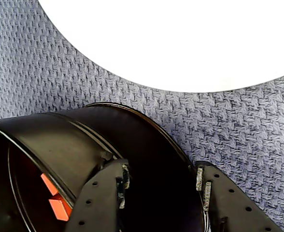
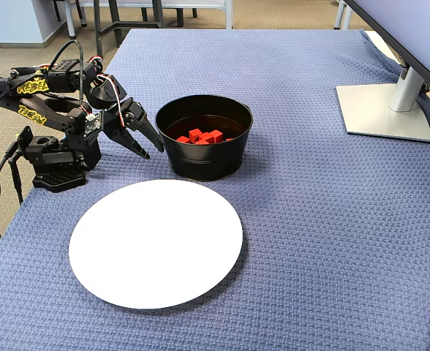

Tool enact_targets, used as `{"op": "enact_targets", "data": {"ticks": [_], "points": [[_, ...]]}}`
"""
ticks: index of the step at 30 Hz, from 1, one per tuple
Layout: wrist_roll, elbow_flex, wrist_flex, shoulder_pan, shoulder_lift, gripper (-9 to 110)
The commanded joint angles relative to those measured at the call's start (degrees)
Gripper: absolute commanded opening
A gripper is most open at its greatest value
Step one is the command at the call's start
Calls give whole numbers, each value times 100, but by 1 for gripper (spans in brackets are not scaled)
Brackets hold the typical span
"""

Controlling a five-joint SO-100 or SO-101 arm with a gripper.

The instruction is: Pick up the red cubes from the white plate and place them in the black recipient

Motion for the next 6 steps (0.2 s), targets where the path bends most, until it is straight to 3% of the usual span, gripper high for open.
{"op": "enact_targets", "data": {"ticks": [1,6], "points": [[35,-185,123,246,70,8],[-26,-53,325,334,158,8]]}}
